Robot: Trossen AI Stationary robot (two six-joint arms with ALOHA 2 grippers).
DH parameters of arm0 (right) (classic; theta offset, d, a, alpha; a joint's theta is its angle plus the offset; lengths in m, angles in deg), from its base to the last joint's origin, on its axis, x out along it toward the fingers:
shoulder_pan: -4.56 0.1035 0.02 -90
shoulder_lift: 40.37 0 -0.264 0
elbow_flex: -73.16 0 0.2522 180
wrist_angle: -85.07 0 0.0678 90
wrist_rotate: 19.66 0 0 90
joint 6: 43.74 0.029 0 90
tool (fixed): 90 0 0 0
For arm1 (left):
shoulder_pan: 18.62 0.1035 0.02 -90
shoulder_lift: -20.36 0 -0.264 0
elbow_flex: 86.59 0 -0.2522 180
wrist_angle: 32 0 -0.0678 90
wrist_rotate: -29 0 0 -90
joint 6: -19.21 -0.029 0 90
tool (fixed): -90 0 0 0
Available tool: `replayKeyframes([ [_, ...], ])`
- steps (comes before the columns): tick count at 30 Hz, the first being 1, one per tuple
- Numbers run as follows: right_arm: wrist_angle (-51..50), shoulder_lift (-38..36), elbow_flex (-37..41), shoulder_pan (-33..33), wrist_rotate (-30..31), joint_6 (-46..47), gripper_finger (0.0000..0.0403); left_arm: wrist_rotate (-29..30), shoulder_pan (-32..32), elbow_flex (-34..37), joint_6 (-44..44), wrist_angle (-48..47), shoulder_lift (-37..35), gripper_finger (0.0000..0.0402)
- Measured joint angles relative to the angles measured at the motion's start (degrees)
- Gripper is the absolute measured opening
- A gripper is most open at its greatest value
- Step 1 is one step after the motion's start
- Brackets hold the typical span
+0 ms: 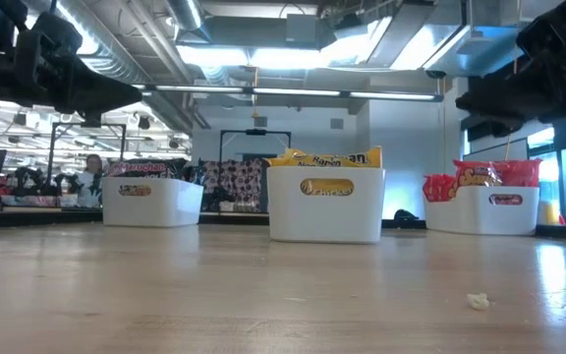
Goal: Sort Maruchan noodles
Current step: Return to Home Position
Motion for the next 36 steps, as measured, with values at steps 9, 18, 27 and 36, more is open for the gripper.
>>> replayKeyframes([
  [9,-16.6,-15.71,-0.04,-0.09,-1.58,0.16,0.0035,0.0,0.0,0.0,-0.02,0.0,0.02,0.0073],
  [18,-27.14,-36.83,-0.19,-0.11,-9.66,-2.65,0.0035,0.0,-0.02,0.0,-0.02,0.0,0.02,0.0073],
  [27,-27.32,-36.11,-0.09,-4.73,-0.38,-5.45,0.0035,0.0,-0.02,0.0,-0.02,0.19,0.0,0.0073],
  [36,-27.23,-36.06,-0.1,-6.03,2.38,-5.2,0.0035,0.66,-0.02,0.0,-0.03,0.17,0.0,0.0073],
])
